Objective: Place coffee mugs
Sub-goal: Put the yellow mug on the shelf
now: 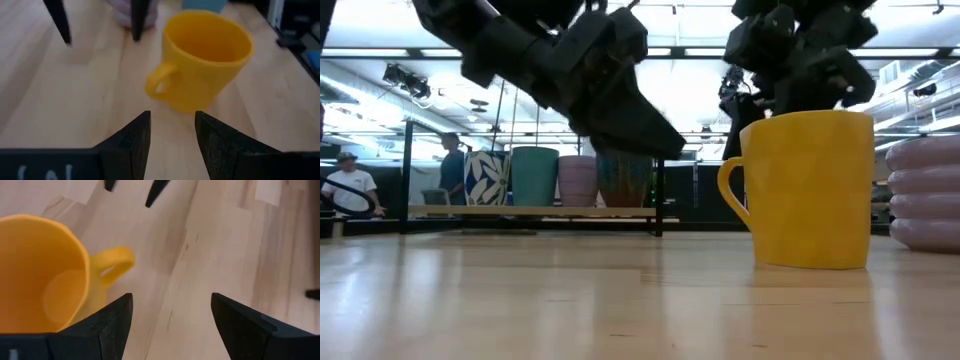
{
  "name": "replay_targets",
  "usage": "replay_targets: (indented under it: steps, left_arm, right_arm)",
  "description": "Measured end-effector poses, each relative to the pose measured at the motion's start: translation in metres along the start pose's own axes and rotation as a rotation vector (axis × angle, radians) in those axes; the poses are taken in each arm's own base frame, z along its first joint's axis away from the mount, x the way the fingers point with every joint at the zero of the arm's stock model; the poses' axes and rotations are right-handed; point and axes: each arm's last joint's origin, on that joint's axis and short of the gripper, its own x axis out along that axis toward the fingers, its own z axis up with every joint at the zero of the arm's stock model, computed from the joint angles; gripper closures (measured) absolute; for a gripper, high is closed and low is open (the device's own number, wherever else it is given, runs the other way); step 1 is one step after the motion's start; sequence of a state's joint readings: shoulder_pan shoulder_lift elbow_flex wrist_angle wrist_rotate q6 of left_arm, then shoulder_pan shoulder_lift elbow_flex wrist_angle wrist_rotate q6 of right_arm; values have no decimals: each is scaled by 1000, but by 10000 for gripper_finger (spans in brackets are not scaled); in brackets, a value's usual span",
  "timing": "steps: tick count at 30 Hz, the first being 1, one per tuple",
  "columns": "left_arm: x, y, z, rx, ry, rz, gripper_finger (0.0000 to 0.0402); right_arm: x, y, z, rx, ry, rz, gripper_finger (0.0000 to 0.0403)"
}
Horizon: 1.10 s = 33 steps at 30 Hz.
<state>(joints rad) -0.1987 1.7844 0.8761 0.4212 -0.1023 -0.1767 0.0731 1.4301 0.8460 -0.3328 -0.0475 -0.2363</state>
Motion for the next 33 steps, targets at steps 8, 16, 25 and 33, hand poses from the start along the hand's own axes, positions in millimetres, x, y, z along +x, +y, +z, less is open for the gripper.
replay_targets:
  steps: [8,16,25,33]
  left_arm:
    - [21,32,-6,19,-54,-203,242]
    - [32,51,-14,113,-108,-317,242]
    - [38,58,-16,149,-182,-353,242]
    - [40,58,-13,186,-259,-342,242]
  right_arm:
    - [-40,12,5,44,10,25,129]
    - [-73,29,3,118,-33,55,129]
    - [-75,44,3,136,-15,26,129]
    - [-76,50,4,140,-19,-3,129]
